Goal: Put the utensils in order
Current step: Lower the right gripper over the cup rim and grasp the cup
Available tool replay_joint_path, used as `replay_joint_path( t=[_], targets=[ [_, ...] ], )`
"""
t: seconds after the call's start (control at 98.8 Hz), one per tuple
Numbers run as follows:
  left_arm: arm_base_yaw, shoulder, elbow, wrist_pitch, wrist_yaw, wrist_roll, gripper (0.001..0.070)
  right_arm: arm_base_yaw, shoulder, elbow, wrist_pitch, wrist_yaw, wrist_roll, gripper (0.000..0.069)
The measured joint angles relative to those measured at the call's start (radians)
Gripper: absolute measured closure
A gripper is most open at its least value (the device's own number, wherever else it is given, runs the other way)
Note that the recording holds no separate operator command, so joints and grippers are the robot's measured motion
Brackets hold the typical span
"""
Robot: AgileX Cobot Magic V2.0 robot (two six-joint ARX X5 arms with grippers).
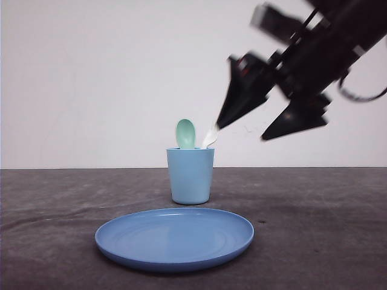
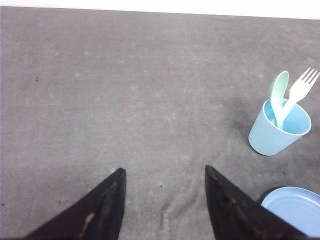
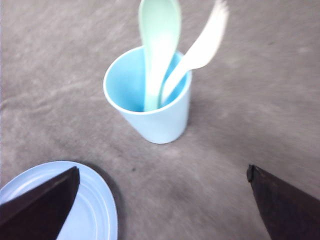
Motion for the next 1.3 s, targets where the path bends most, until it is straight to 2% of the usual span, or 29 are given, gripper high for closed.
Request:
replay_joint_path(
  t=[0.314, 0.637, 0.85, 1.032, 1.295],
  targets=[
    [0.000, 0.000, 0.000, 0.000, 0.000, 0.000, 0.0412, 0.047, 0.211, 0.012, 0.297, 0.009, 0.020, 0.0009],
    [0.000, 0.000, 0.000, 0.000, 0.000, 0.000, 0.0412, 0.056, 0.391, 0.177, 0.308, 0.008, 0.026, 0.0009],
    [0.000, 0.000, 0.000, 0.000, 0.000, 0.000, 0.0412, 0.066, 0.424, 0.227, 0.308, 0.008, 0.034, 0.0013],
    [0.000, 0.000, 0.000, 0.000, 0.000, 0.010, 0.0412, 0.068, 0.424, 0.227, 0.304, 0.008, 0.041, 0.0163],
    [0.000, 0.000, 0.000, 0.000, 0.000, 0.023, 0.0412, 0.078, 0.406, 0.227, 0.274, 0.010, 0.041, 0.0192]
  ],
)
